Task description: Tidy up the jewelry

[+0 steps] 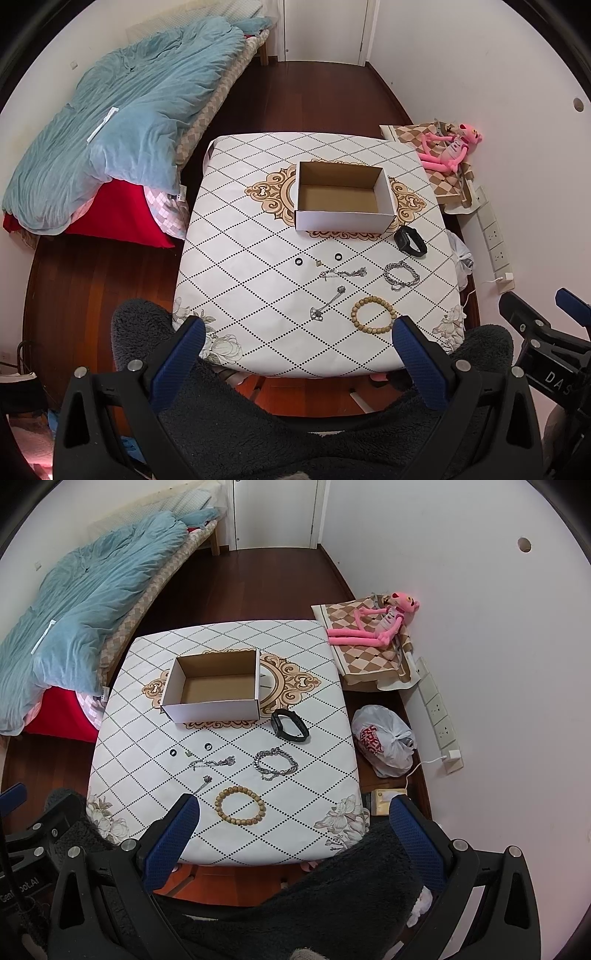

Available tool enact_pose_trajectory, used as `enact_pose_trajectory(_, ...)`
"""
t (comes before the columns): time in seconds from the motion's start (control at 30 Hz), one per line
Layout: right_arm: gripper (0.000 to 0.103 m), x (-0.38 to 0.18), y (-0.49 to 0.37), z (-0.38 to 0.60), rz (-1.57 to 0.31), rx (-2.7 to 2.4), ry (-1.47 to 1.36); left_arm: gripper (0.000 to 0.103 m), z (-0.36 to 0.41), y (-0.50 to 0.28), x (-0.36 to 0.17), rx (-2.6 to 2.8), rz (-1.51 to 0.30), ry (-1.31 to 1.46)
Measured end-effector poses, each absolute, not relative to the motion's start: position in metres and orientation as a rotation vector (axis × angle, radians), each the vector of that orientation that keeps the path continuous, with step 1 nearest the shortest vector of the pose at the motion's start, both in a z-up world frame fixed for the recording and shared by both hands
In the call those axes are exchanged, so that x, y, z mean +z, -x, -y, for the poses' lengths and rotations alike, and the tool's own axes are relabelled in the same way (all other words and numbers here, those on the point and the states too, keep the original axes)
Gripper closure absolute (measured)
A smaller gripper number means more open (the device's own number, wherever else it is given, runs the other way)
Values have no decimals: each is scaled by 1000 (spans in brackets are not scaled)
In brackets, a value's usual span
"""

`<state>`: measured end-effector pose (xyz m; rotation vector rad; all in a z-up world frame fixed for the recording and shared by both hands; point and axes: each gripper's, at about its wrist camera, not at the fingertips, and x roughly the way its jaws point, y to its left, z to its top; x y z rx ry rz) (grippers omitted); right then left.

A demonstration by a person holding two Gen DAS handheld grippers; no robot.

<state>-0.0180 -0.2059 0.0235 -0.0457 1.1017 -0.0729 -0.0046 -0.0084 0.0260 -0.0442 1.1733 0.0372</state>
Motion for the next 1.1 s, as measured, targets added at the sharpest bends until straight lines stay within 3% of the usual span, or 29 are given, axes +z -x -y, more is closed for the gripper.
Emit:
enact_pose_trajectory(0.8, 0, 29, 20, 203, -1092, -59, 39, 0, 6, 6, 31, 30, -1155, 50)
enact_pose_trajectory(1.1, 0, -30, -10, 210, -1165, -53, 26, 0, -1, -20, -32, 84, -1174, -9)
